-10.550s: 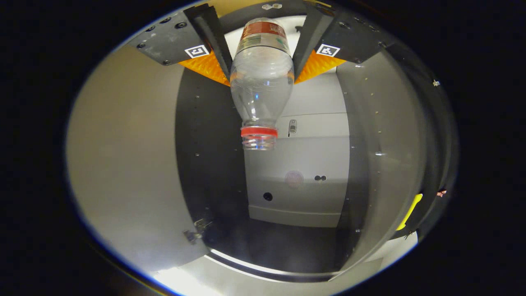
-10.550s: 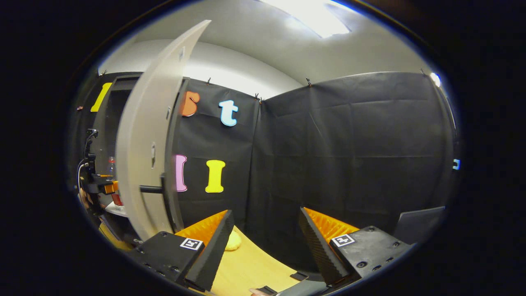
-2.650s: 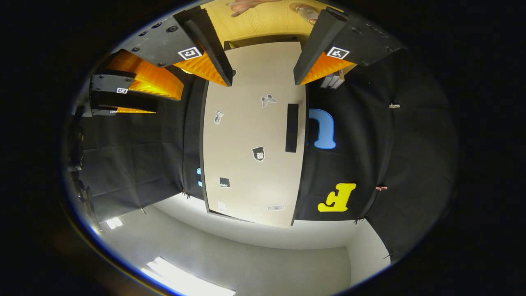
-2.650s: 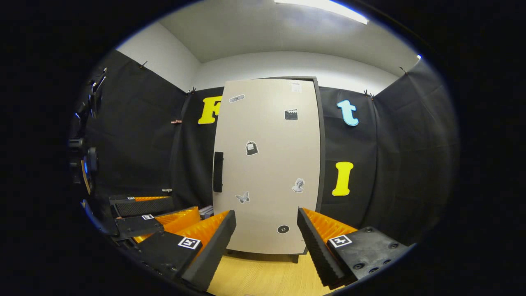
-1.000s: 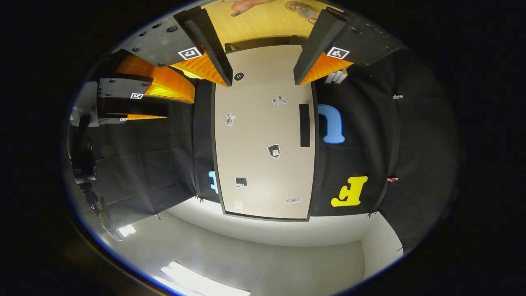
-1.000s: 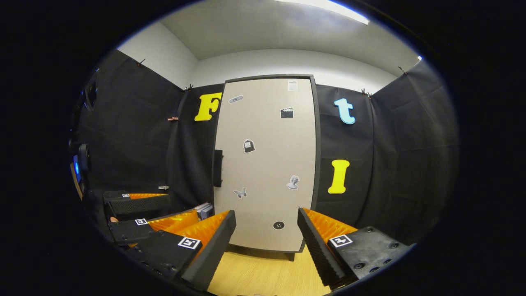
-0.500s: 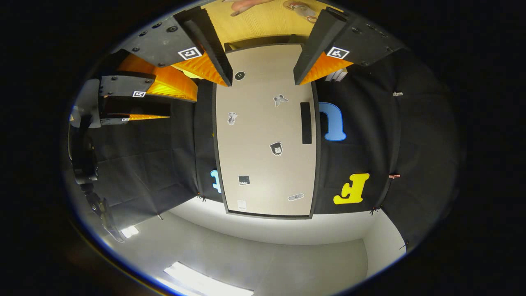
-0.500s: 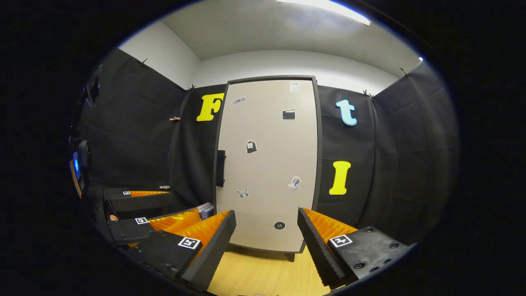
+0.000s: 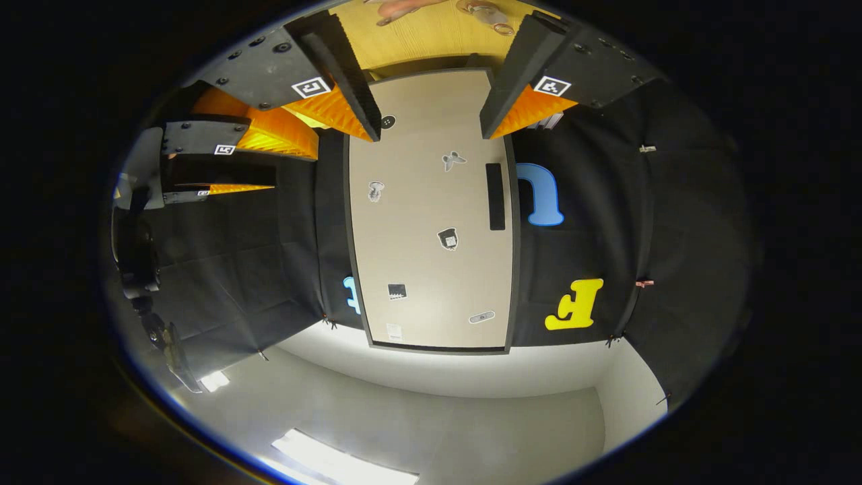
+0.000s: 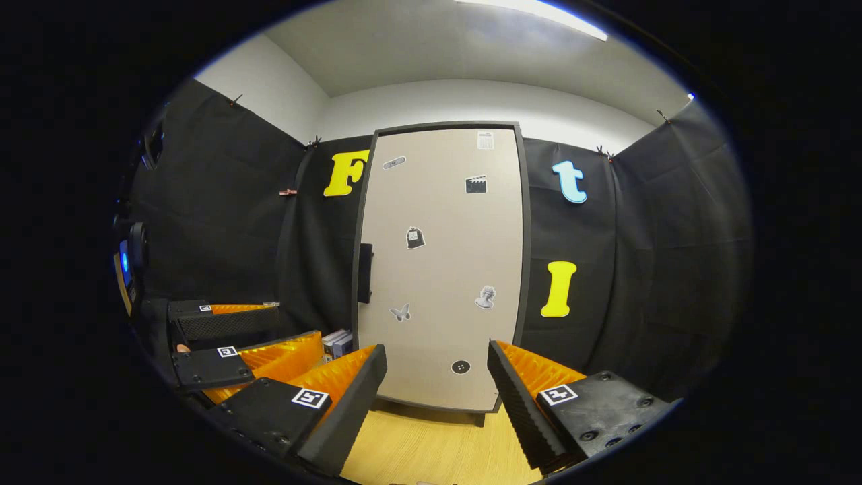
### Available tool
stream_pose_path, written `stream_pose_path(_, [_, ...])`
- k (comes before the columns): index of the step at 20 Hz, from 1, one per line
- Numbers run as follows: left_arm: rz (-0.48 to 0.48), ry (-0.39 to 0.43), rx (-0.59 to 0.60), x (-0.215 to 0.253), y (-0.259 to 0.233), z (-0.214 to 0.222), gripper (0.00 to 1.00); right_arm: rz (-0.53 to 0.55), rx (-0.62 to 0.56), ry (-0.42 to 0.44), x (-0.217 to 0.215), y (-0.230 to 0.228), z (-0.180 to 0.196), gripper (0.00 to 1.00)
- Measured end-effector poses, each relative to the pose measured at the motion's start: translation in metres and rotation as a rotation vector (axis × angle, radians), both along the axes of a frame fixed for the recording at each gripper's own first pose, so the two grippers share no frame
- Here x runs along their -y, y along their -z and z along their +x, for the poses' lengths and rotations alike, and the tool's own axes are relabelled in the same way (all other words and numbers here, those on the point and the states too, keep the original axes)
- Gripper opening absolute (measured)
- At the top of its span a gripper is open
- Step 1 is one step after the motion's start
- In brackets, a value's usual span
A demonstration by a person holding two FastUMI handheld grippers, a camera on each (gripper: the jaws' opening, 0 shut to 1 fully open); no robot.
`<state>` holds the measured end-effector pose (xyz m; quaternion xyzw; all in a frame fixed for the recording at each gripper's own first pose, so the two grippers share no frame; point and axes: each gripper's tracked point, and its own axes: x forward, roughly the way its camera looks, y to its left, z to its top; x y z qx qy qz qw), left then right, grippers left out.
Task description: Open the cabinet door with the right hand, grasp the bottle in the cabinet with the left hand and place it on the coaster, then close the cabinet door with the right hand.
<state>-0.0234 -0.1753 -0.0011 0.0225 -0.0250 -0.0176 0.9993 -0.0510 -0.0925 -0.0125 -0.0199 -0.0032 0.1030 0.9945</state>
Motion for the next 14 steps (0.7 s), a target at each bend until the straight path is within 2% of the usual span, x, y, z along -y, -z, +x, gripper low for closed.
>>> stream_pose_path(14, [-0.011, 0.001, -0.025, -0.0016, 0.0071, -0.0002, 0.93, -0.002, -0.006, 0.006, -0.0004, 0.0030, 0.0001, 0.98])
